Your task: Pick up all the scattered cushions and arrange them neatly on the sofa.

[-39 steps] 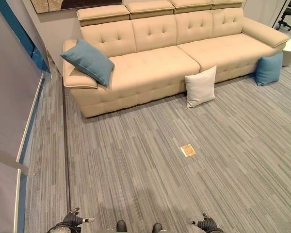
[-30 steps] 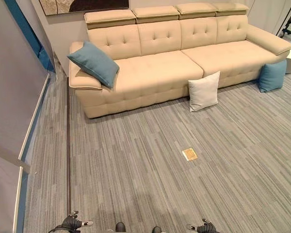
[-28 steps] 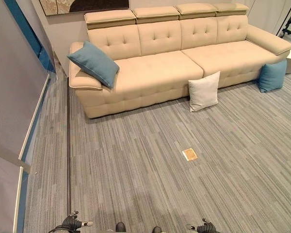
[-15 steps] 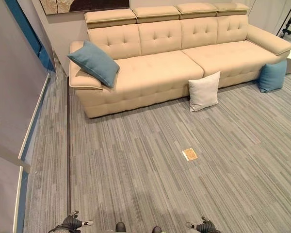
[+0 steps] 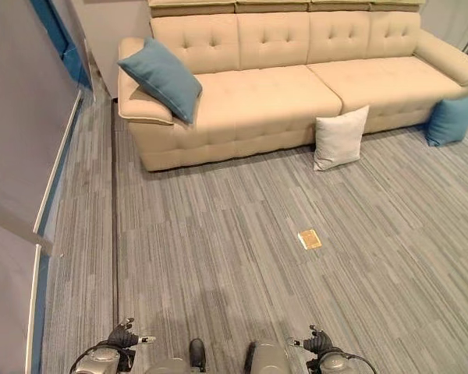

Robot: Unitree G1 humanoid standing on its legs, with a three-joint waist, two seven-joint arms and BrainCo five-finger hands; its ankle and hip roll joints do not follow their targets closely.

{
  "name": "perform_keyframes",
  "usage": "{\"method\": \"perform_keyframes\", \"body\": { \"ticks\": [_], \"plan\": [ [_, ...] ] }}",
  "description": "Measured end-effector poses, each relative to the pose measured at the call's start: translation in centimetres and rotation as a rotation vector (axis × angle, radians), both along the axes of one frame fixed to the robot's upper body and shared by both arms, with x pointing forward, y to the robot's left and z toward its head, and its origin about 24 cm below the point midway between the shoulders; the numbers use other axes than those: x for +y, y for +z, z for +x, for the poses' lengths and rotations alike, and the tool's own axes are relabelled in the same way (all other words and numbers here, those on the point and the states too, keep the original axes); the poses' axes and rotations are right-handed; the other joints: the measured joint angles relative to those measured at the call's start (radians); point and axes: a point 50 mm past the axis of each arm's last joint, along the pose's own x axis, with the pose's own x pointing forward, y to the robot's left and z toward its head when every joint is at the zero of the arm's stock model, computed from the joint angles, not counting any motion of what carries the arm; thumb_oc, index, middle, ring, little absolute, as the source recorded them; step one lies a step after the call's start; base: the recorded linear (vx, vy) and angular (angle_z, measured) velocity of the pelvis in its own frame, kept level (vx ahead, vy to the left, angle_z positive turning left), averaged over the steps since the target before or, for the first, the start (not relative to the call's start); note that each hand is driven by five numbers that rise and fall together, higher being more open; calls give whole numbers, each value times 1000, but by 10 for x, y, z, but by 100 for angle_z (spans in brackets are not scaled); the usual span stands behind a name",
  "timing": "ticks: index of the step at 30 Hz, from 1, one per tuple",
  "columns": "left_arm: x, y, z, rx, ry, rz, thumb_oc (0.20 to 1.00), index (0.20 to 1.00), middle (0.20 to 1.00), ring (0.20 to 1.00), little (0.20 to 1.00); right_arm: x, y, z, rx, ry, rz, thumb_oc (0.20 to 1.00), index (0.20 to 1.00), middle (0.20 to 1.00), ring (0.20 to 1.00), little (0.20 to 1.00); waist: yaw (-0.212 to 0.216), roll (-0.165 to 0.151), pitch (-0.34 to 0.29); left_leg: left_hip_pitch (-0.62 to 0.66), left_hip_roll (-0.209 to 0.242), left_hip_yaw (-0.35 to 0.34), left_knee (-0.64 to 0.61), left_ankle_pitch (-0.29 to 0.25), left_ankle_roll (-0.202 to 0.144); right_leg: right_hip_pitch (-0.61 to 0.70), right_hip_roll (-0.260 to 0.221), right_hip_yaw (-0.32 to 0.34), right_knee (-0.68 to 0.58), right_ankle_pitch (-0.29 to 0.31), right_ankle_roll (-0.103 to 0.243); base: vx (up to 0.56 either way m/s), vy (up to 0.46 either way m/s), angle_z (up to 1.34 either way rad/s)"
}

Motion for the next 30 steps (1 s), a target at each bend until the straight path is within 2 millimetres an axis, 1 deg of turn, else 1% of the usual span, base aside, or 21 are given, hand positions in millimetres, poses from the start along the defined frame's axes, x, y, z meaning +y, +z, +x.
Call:
{"method": "perform_keyframes", "body": {
  "ticks": [2, 3, 5, 7, 8, 9, 10, 11, 12, 13, 15, 16, 17, 19, 21, 23, 25, 27, 28, 29, 30],
  "plan": [
    [-2, 0, 2, -5, -2, -5, 1000, 1000, 1000, 1000, 1000, 1, 1, 4, -10, 8, 1, 1000, 1000, 1000, 1000, 1000, -7, -8, 9, -2, -1, -19, 5, 6, 8, 7, 18, 8, -105, 14, 3, 191, -64, 40],
    [-4, 0, 4, -9, -2, -10, 1000, 1000, 1000, 1000, 1000, 2, 2, 6, -20, 11, 3, 1000, 1000, 1000, 1000, 1000, -11, -10, 16, -6, -1, -38, 7, 2, 6, -9, 32, 15, -140, 24, -13, 156, -45, 56],
    [-4, -1, 2, -3, 5, -15, 1000, 1000, 1000, 1000, 1000, 3, 0, 2, -7, 12, 9, 1000, 1000, 1000, 1000, 1000, -29, -13, 19, 0, -5, -89, 4, -6, -6, 15, 36, 22, -257, 78, 3, 250, -88, 84],
    [-6, -1, 1, 1, 4, -21, 1000, 1000, 1000, 1000, 1000, 0, -3, -7, 24, 2, 3, 1000, 1000, 1000, 1000, 1000, -45, -11, 15, 24, -2, -167, -1, -24, -34, 81, 41, 23, -306, 148, -20, 252, -123, 107],
    [-8, -3, -1, 5, 3, -28, 1000, 1000, 1000, 1000, 1000, -2, -3, -10, 31, -2, -1, 1000, 1000, 1000, 1000, 1000, -52, -1, 12, 39, 10, -192, -1, -37, -43, 110, 54, 24, -308, 150, -34, 258, -221, 113],
    [-12, -5, -7, 16, 0, -39, 1000, 1000, 1000, 1000, 1000, -5, -4, -17, 44, -10, -8, 1000, 1000, 1000, 1000, 1000, -43, 11, 0, 68, 36, -186, 31, -43, -97, 160, 76, -5, -332, 134, -90, 223, -270, 95],
    [-12, -7, -13, 32, 5, -41, 1000, 1000, 1000, 1000, 1000, -6, -2, -11, 28, -9, -9, 1000, 1000, 1000, 1000, 1000, -41, 9, 1, 55, 39, -178, 79, -45, -120, 195, 74, -34, -353, 135, -121, 169, -237, 88],
    [-14, -7, -11, 30, 4, -44, 1000, 1000, 1000, 1000, 1000, -6, 0, -8, 11, -15, -5, 1000, 1000, 1000, 1000, 1000, -45, -6, 3, 5, 28, -166, 170, -53, -139, 220, 62, -57, -377, 133, -128, 117, -236, 95],
    [-15, -4, -1, 5, -4, -46, 1000, 1000, 1000, 1000, 1000, -8, 0, -10, 12, -14, -6, 1000, 1000, 1000, 1000, 1000, -40, -38, -3, -99, 17, -107, 357, -62, -191, 227, 40, -94, -394, 144, -156, 110, -189, 76],
    [-16, -4, -2, 8, -3, -49, 1000, 1000, 1000, 1000, 1000, -10, 2, -6, -5, -13, -9, 1000, 1000, 1000, 1000, 1000, -26, -44, -5, -129, 24, -78, 416, -60, -192, 230, 42, -93, -389, 121, -182, 111, -188, 53],
    [-16, -2, 5, -6, -1, -53, 1000, 1000, 1000, 1000, 1000, -11, 2, -6, -8, -16, -10, 1000, 1000, 1000, 1000, 1000, -20, -56, 5, -196, 55, 0, 535, -46, -212, 267, 44, -135, -410, 119, -222, 128, -90, 44],
    [-16, -1, 9, -16, -3, -54, 1000, 1000, 1000, 1000, 1000, -11, 1, -9, 8, -19, -11, 1000, 1000, 1000, 1000, 1000, -13, -65, 10, -216, 72, 44, 560, -48, -211, 279, 47, -149, -415, 112, -221, 285, -78, 72],
    [-18, 1, 14, -32, -13, -58, 1000, 1000, 1000, 1000, 1000, -9, -1, -12, 20, -18, -6, 1000, 1000, 1000, 1000, 1000, -14, -77, 11, -213, 85, 98, 467, -49, -209, 298, 54, -167, -437, 88, -212, 280, 4, 50],
    [-19, 0, 12, -27, -19, -65, 1000, 1000, 1000, 1000, 1000, -8, 0, -9, 14, -12, -5, 1000, 1000, 1000, 1000, 1000, -13, -79, 12, -210, 98, 112, 290, -30, -193, 294, 73, -175, -438, 73, -182, 255, 14, 22],
    [-17, 0, 12, -23, -16, -65, 1000, 1000, 1000, 1000, 1000, -7, 0, -9, 13, -11, -2, 1000, 1000, 1000, 1000, 1000, -21, -69, 16, -210, 106, 119, 108, 42, -200, 299, 94, -192, -433, 68, -171, 335, 46, 11],
    [-14, 0, 11, -21, 0, -61, 1000, 1000, 1000, 1000, 1000, -9, -2, -15, 36, -17, -6, 1000, 1000, 1000, 1000, 1000, -19, -65, 18, -214, 127, 139, 67, 96, -205, 335, 110, -188, -432, 34, -155, 327, 104, -8],
    [-13, -1, 7, -13, 2, -60, 1000, 1000, 1000, 1000, 1000, -11, -2, -15, 34, -18, -10, 1000, 1000, 1000, 1000, 1000, -19, -57, 10, -202, 122, 137, 72, 107, -184, 348, 114, -164, -430, 31, -157, 437, 197, -37],
    [-11, -4, -2, 14, 34, -64, 1000, 1000, 1000, 1000, 1000, -11, -1, -13, 33, -15, -13, 1000, 1000, 1000, 1000, 1000, -16, -52, 2, -161, 77, 158, 87, 105, -155, 367, 97, -128, -418, -3, -127, 224, 152, -51],
    [-11, -7, -7, 34, 45, -65, 1000, 1000, 1000, 1000, 1000, -11, -2, -15, 38, -15, -12, 1000, 1000, 1000, 1000, 1000, -16, -53, -7, -138, 49, 175, 79, 93, -130, 367, 78, -120, -396, -21, -98, 223, 168, -53],
    [-14, -9, -11, 52, 47, -71, 1000, 1000, 1000, 1000, 1000, -13, -2, -19, 54, 2, -24, 1000, 1000, 1000, 1000, 1000, -20, -1, -9, -78, 55, 193, 34, 48, -38, 293, 83, -89, -177, -70, -54, 304, 221, -31],
    [-11, -9, -12, 53, 47, -64, 1000, 1000, 1000, 1000, 1000, -9, -3, -19, 46, 14, -12, 1000, 1000, 1000, 1000, 1000, -26, 7, -10, -67, 64, 189, 32, 50, -28, 200, 58, -84, 18, -102, -30, 258, 163, -9]
  ]
}}
